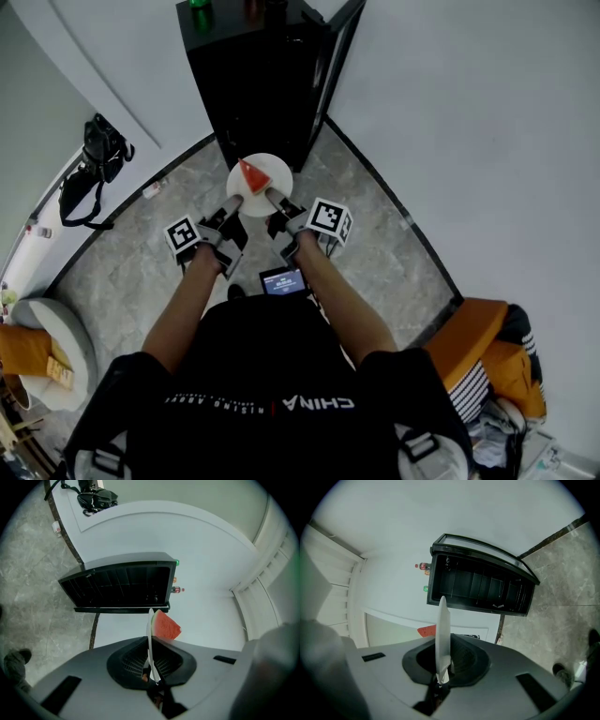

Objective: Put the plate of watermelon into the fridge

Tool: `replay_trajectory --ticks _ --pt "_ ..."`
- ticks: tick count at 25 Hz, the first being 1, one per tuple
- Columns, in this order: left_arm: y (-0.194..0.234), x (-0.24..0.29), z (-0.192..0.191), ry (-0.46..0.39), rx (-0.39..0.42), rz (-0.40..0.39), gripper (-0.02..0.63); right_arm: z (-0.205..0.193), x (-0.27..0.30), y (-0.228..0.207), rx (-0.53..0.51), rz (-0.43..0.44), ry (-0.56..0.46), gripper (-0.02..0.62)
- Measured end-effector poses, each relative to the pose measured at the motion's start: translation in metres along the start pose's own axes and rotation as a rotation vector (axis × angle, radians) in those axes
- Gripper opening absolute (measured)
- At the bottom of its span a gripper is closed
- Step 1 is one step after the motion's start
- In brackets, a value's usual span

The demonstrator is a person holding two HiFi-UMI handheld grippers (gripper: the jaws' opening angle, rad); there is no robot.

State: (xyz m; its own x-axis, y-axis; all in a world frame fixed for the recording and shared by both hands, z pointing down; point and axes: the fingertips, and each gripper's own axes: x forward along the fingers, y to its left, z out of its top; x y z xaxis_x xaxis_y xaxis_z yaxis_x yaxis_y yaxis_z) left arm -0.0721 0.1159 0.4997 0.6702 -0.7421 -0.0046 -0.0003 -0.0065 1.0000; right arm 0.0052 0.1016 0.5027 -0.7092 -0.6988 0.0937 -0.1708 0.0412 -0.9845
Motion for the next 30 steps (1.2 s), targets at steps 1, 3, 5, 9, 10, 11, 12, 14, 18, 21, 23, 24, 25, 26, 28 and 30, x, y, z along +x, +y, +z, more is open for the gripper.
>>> replay_trajectory --ticks 1,3,5,9,10,11,12,14,18,21,23,24,25,26,28,30 --pt "0.001 0.001 -0.001 -0.001 0.001 0.002 0.031 0.0 -0.001 0.0 0.006 -0.001 0.0 0.025" --pt "0.002 0.003 -0.004 -0.001 0.006 0.005 0.031 0.002 -0.004 -0.002 0.013 -0.002 0.001 0.025" --pt "0.003 0.008 -0.008 -0.001 0.006 0.008 0.031 0.008 -0.008 -0.006 0.009 -0.006 0.004 0.025" --pt "0.006 0.02 -0.017 -0.006 0.003 0.015 0.031 0.018 -0.016 -0.011 0.043 -0.008 0.01 0.025" --pt "0.007 0.023 -0.02 -0.009 0.005 0.017 0.031 0.022 -0.018 -0.013 0.045 -0.007 0.013 0.025" --pt "0.008 0.027 -0.022 -0.012 0.006 0.019 0.031 0.026 -0.02 -0.014 0.039 -0.006 0.017 0.025" --pt "0.009 0.03 -0.024 -0.016 0.007 0.02 0.031 0.03 -0.022 -0.015 0.031 -0.005 0.021 0.025" --pt "0.01 0.038 -0.03 -0.026 0.008 0.021 0.031 0.038 -0.026 -0.018 0.026 -0.003 0.033 0.025" --pt "0.017 0.05 -0.039 -0.048 0.022 0.031 0.031 0.051 -0.032 -0.025 0.022 0.003 0.07 0.025" --pt "0.021 0.051 -0.038 -0.073 0.005 0.037 0.031 0.051 -0.029 -0.03 0.029 0.001 0.094 0.025" --pt "0.025 0.05 -0.039 -0.079 -0.005 0.045 0.031 0.049 -0.028 -0.034 0.047 -0.001 0.1 0.025" --pt "0.026 0.051 -0.039 -0.077 -0.007 0.05 0.031 0.049 -0.028 -0.036 0.056 -0.002 0.1 0.025" --pt "0.028 0.052 -0.039 -0.074 -0.007 0.056 0.031 0.05 -0.028 -0.039 0.063 -0.003 0.099 0.025" --pt "0.03 0.054 -0.037 -0.069 -0.007 0.059 0.031 0.052 -0.026 -0.041 0.065 -0.005 0.098 0.025" --pt "0.034 0.061 -0.03 -0.054 -0.008 0.061 0.031 0.057 -0.019 -0.045 0.057 -0.011 0.092 0.025" --pt "0.036 0.067 -0.023 -0.033 -0.005 0.062 0.031 0.062 -0.011 -0.049 0.051 -0.016 0.081 0.025"
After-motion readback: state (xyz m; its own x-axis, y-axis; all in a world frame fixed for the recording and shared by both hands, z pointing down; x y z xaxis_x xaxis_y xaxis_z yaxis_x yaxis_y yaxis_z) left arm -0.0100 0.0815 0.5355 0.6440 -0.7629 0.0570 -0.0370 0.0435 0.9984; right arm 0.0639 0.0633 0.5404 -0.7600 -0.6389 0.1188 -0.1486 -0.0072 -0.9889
